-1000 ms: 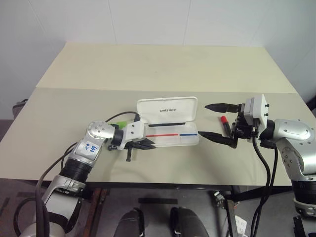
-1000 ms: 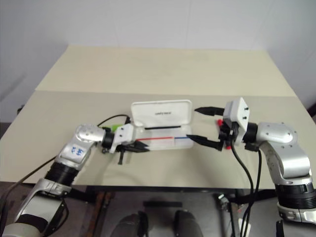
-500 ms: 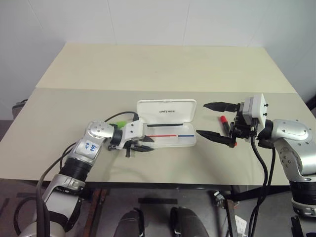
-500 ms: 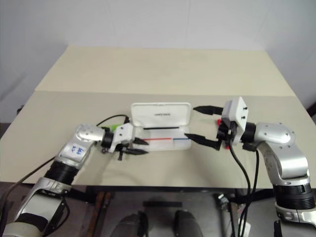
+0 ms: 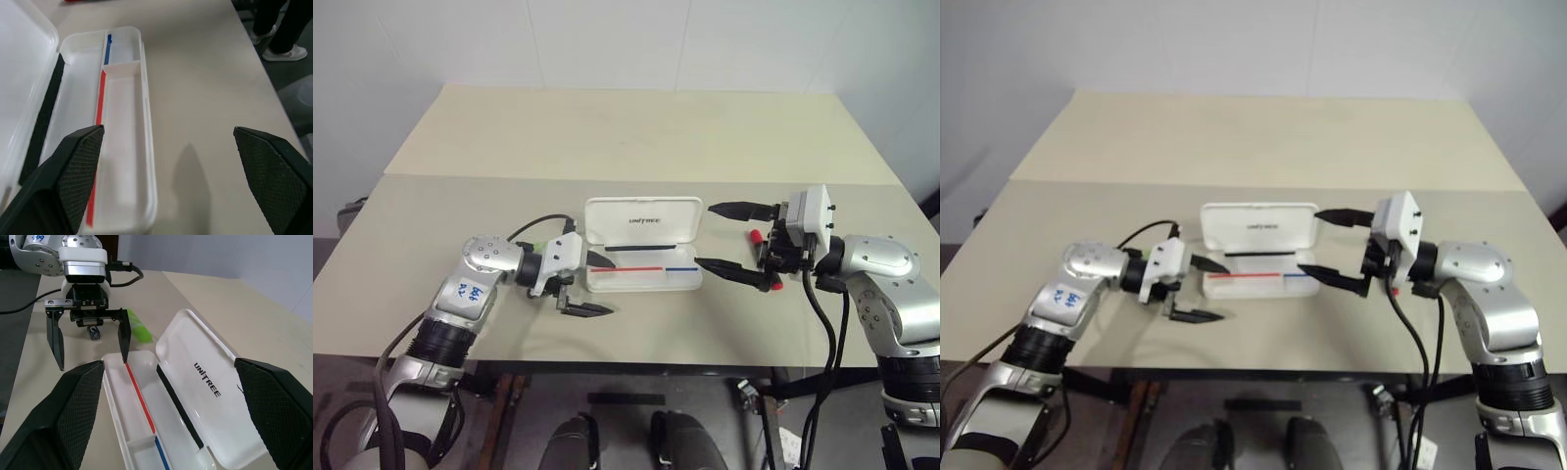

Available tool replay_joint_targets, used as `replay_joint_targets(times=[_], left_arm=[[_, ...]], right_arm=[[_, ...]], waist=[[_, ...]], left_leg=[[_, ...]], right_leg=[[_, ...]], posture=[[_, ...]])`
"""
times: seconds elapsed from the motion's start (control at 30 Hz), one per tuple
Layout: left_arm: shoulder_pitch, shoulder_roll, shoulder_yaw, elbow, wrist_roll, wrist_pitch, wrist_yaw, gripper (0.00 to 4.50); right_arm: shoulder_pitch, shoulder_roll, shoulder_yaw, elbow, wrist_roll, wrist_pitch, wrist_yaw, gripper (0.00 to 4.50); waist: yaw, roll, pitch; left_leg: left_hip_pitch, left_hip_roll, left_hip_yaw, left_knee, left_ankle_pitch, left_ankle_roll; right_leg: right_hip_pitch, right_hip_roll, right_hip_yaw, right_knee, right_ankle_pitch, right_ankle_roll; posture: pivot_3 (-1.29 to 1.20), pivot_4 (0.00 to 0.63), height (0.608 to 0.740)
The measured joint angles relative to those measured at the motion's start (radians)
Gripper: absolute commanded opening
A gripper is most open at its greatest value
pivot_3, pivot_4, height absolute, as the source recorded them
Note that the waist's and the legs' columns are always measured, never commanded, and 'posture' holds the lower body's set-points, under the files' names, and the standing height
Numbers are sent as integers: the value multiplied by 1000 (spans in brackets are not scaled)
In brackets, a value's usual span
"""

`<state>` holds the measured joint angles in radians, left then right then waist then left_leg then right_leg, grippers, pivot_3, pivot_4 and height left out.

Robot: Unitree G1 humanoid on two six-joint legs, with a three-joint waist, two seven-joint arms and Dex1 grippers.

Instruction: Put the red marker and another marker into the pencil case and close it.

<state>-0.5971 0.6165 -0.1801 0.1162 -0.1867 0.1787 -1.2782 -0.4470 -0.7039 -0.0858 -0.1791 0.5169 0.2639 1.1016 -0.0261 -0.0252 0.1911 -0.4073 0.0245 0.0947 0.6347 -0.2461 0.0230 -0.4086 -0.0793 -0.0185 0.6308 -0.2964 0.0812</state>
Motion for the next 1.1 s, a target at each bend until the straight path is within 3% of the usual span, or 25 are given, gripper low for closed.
replay_joint_targets(times=[0.23,0.6,0.8,1.1], left_arm=[[64,70,58,-103,-65,52,-3,4488],[98,78,234,-224,-217,150,83,4488],[103,74,237,-221,-219,141,93,4488],[71,4,159,-159,-201,78,100,4488]], right_arm=[[-10,4,5,24,-1,0,7,4500],[8,-19,39,18,-27,130,-38,4500],[29,-72,36,-43,-22,336,-135,4500],[41,-108,15,-113,-117,656,-444,4500]], waist=[[0,0,0],[0,0,0],[1,0,0],[0,0,0]], left_leg=[[0,0,0,-1,0,0],[0,0,0,-1,0,0],[0,0,0,-2,0,0],[0,0,0,-4,0,-1]], right_leg=[[0,0,0,-1,0,0],[0,-1,0,-1,0,0],[0,-1,0,-2,0,-1],[-1,-1,0,-3,-1,-2]], posture=[[0,150,740],[0,150,740],[0,150,740],[0,150,740]])
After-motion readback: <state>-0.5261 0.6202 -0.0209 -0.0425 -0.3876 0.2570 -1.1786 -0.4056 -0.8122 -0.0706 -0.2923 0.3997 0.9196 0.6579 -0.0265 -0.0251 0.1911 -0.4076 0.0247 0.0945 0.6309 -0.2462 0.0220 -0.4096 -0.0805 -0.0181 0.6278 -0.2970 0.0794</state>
